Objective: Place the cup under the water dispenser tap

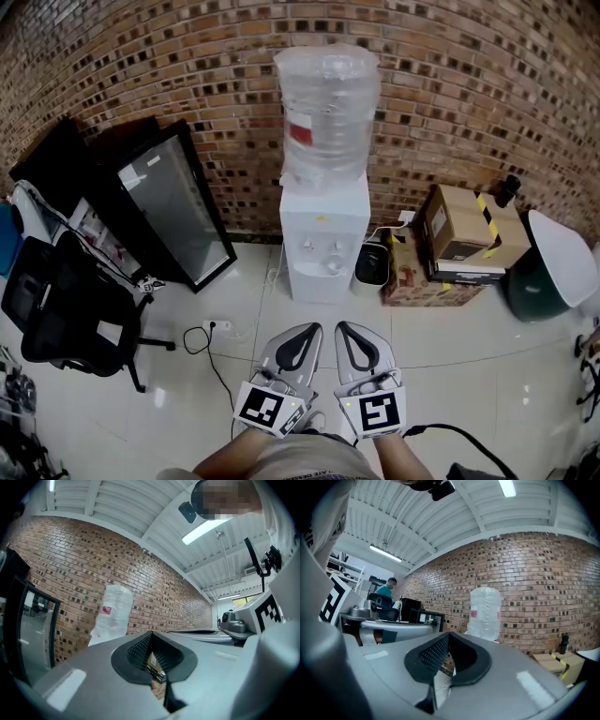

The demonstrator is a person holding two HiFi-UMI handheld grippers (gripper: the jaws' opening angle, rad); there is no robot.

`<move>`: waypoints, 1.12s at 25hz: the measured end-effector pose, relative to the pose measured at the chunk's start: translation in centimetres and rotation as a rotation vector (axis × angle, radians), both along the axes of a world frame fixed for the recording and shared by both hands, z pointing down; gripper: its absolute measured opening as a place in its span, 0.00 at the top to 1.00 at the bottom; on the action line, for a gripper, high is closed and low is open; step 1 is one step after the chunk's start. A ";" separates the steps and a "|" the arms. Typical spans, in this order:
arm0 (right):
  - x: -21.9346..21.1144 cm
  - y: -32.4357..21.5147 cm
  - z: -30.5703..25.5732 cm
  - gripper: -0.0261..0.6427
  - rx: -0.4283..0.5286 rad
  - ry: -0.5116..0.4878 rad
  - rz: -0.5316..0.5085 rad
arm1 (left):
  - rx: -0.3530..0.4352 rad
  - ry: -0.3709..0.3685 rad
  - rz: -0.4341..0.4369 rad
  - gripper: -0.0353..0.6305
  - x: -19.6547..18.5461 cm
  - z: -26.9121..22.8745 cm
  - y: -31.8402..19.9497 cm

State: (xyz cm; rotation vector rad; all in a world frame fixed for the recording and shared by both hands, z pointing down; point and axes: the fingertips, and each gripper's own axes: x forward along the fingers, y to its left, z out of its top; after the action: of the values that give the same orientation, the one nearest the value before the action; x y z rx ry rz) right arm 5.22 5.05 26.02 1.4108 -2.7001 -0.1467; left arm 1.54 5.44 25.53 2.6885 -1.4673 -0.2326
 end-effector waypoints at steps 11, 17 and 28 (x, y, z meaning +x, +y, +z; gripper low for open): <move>-2.4 1.4 0.5 0.95 -0.012 -0.006 0.035 | 0.005 0.008 0.043 0.96 -2.1 -0.1 1.4; -3.0 2.1 0.6 0.95 -0.011 -0.010 0.057 | 0.000 0.009 0.057 0.96 -2.9 0.2 2.1; -3.8 2.3 0.8 0.95 -0.021 -0.019 0.070 | -0.006 -0.001 0.061 0.96 -4.0 0.3 2.5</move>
State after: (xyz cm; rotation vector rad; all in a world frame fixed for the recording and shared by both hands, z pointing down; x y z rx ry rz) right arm 1.41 7.37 26.82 1.5065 -2.6544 -0.0998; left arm -2.49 7.97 25.83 2.7241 -1.3807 -0.2229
